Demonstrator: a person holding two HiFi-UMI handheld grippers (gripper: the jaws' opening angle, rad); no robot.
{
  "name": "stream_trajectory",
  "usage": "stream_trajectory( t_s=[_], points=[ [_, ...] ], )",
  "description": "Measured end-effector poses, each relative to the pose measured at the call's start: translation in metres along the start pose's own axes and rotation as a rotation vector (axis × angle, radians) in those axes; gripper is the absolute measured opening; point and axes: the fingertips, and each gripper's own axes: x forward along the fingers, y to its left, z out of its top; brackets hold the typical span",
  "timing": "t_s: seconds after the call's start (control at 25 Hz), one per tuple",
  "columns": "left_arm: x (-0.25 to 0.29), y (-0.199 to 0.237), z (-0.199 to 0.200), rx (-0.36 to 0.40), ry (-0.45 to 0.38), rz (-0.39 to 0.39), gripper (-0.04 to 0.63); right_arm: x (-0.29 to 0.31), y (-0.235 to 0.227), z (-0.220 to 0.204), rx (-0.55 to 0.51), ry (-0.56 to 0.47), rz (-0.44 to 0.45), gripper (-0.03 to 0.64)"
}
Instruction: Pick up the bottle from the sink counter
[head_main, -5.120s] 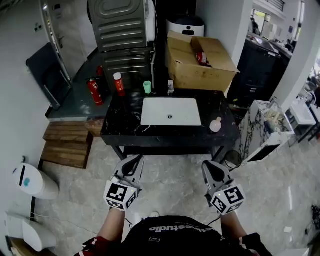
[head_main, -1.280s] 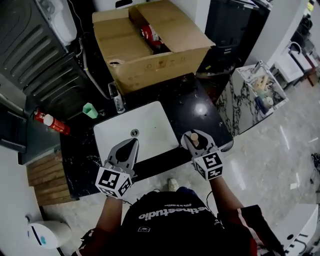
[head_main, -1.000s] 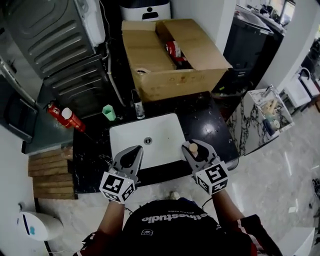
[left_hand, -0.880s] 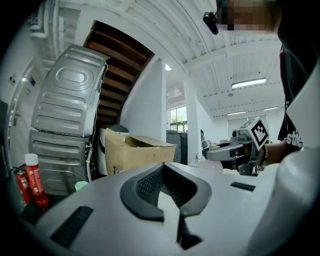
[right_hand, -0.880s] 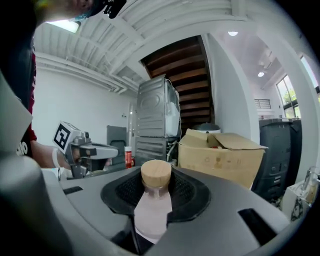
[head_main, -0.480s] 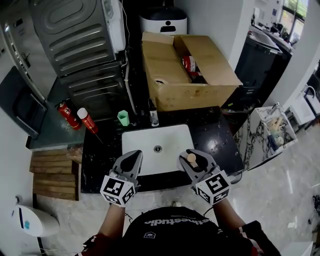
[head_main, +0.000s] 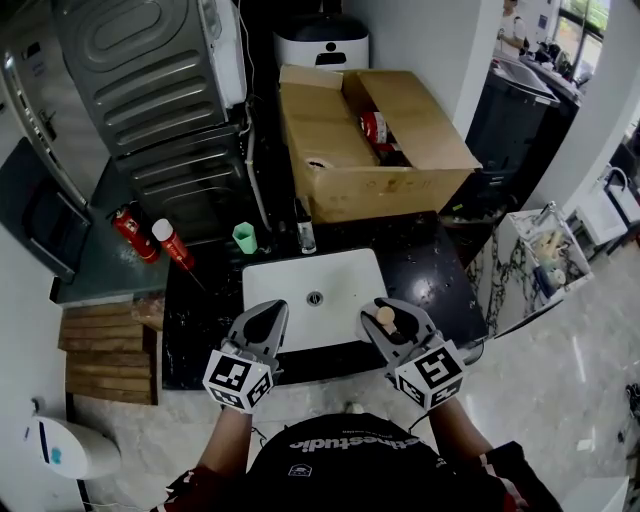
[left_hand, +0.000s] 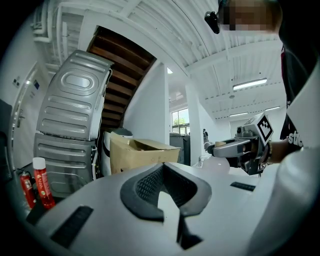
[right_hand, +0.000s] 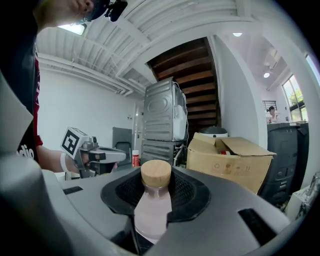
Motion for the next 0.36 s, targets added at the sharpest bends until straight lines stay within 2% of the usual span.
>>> stream_trajectory(
  t_s=[0.36],
  points=[
    [0.0024, -0.0015, -0.0007, -0.011, -0.008, -0.007, 0.015, 0.0013, 0.001, 0.002, 0.0, -0.009, -0.002, 0.152]
  ],
)
